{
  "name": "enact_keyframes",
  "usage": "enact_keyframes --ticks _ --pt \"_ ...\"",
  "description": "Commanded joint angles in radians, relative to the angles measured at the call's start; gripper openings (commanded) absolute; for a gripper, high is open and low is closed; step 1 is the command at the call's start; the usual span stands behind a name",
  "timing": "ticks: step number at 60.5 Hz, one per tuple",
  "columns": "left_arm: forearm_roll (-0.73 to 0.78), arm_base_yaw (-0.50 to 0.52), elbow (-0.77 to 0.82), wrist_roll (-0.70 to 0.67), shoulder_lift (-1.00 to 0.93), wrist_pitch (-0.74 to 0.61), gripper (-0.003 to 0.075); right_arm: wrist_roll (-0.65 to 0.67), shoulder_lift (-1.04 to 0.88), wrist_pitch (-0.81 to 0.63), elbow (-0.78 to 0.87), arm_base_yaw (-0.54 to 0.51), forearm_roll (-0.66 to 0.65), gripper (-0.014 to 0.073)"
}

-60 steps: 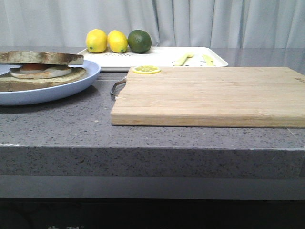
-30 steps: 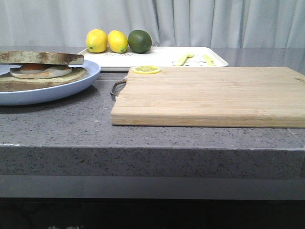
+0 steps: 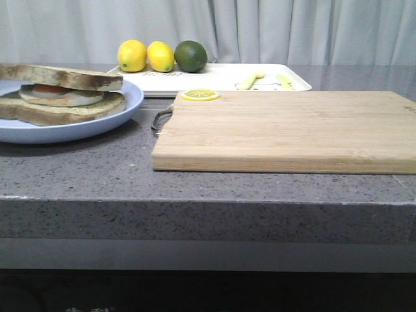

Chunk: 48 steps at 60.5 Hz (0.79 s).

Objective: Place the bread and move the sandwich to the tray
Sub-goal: 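Grasp the blue plate rim with the left gripper and lift it, then carry the plate with the left gripper and lower it onto the white tray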

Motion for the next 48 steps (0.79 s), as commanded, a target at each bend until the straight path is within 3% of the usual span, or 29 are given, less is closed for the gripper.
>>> enact_keyframes --ticks 1,10,26,41,48 --pt "-0.125 -0.038 -0.091 0.002 -0.050 -0.003 -0.0018 -0.003 -0.001 -0.073 -0.024 0.000 -0.003 0.0382" --pt "-0.129 -0.108 -0.220 -0.010 -0.016 -0.020 -0.0018 -0.003 -0.001 -0.073 -0.024 0.000 -0.003 0.0382" --pt "-0.129 -0.187 -0.549 -0.172 0.186 -0.023 -0.0017 -0.003 -0.001 -0.073 -0.024 0.000 -0.003 0.0382" --pt "-0.129 -0.222 -0.790 -0.281 0.388 -0.032 -0.0014 -0.003 -0.001 -0.073 -0.024 0.000 -0.003 0.0382" --pt "-0.129 -0.224 -0.855 -0.320 0.457 -0.027 0.0027 -0.003 -0.001 -0.073 -0.024 0.000 -0.003 0.0382"
